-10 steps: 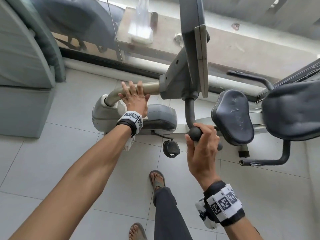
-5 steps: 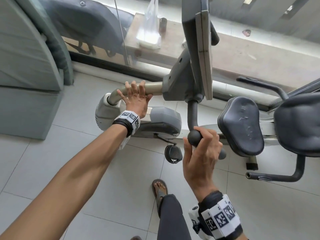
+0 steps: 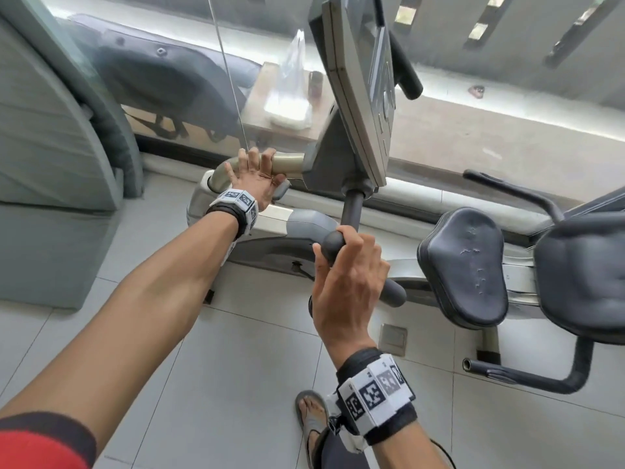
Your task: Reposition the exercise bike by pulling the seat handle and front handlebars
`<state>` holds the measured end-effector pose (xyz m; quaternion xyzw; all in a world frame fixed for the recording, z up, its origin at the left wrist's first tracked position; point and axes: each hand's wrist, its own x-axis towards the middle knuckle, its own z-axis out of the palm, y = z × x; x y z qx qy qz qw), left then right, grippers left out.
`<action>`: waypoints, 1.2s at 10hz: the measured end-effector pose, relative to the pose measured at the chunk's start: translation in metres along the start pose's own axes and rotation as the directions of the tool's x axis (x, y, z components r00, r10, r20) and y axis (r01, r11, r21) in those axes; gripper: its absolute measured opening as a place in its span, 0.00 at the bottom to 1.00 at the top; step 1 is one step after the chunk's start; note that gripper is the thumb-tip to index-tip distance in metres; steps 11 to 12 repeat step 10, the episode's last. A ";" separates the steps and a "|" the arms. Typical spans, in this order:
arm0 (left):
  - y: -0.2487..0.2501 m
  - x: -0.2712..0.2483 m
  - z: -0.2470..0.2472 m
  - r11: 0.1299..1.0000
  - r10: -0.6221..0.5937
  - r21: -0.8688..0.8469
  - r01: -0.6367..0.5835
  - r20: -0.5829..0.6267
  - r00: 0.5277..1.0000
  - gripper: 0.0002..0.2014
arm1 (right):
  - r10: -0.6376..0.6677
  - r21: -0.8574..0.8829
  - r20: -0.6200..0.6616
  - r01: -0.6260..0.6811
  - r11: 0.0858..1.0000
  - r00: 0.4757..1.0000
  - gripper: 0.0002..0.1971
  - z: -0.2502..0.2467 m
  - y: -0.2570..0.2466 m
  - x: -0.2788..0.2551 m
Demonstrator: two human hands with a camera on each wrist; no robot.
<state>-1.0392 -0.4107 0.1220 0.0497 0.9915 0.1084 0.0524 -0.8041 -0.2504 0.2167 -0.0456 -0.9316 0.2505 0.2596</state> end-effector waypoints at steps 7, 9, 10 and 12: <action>0.025 0.007 -0.060 0.997 -0.067 -0.016 0.072 0.193 0.979 0.30 | -0.014 0.064 0.163 0.003 0.998 0.987 0.14 0.010 -0.005 0.035; 0.056 -0.124 -0.097 0.993 0.005 0.116 -0.034 0.239 0.971 0.24 | 0.091 -0.137 0.551 -0.018 0.990 0.830 0.30 -0.052 -0.021 0.043; 0.061 -0.184 -0.109 0.985 0.059 0.144 -0.090 0.206 0.977 0.23 | 0.127 -0.228 0.603 0.017 0.974 0.787 0.35 -0.090 -0.027 0.021; 0.061 -0.184 -0.109 0.985 0.059 0.144 -0.090 0.206 0.977 0.23 | 0.127 -0.228 0.603 0.017 0.974 0.787 0.35 -0.090 -0.027 0.021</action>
